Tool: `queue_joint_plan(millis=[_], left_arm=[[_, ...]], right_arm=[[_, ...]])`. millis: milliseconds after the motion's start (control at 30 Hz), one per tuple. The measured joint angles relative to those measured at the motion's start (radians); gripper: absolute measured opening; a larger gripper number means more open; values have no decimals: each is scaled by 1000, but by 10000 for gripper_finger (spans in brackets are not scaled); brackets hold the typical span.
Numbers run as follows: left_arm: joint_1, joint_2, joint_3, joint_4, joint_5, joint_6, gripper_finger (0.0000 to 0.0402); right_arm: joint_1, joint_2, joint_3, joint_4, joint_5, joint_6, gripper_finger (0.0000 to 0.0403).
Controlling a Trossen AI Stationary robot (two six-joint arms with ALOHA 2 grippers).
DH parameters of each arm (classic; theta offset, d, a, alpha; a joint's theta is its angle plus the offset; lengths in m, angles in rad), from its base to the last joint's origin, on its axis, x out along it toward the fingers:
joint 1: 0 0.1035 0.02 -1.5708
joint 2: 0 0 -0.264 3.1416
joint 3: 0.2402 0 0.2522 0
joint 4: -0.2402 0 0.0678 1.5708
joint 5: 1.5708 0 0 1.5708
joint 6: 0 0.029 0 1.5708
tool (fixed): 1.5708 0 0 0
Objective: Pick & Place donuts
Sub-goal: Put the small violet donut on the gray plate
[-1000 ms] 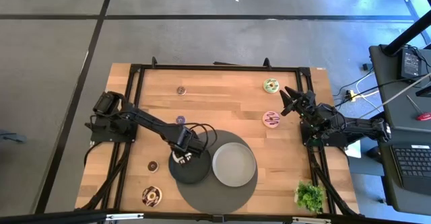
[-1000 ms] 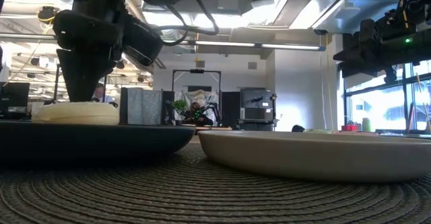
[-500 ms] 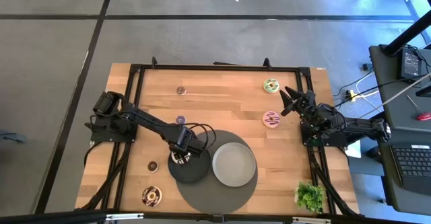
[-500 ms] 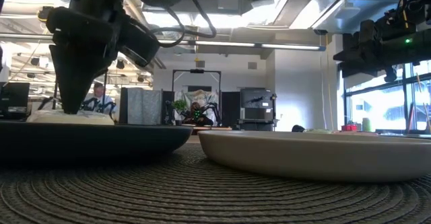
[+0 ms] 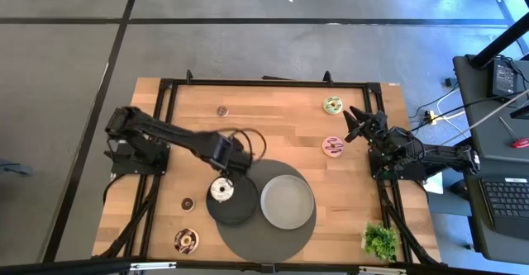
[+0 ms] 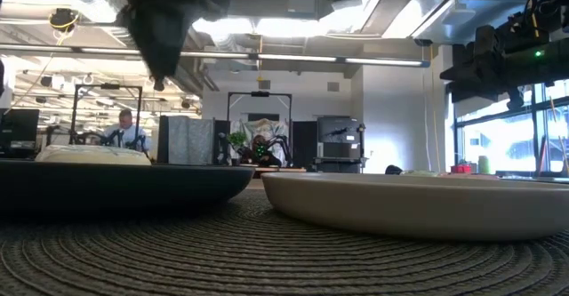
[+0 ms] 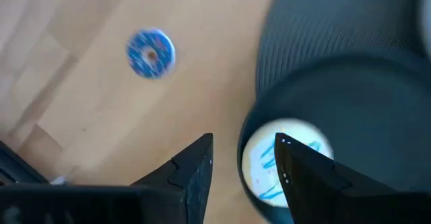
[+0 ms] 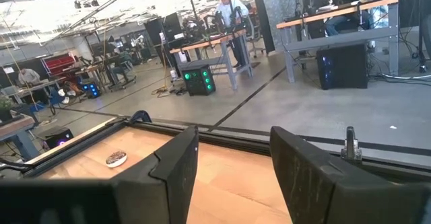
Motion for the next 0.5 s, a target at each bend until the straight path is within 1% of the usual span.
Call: queue_joint_plan(millis=[200,300,367,500], left_arm=[[66,-159,5,2,-52,1,151],[110,-219,6,-1,-110,-5,150],[146,-235,6,-16,-153,-24,150],[227,-215,6,-68,-178,-35,150]], right_arm=[[0,0,0,0,0,-1,186],[0,0,0,0,0,-2,186],[0,0,0,0,0,-2,186],[0,0,0,0,0,-3,186]])
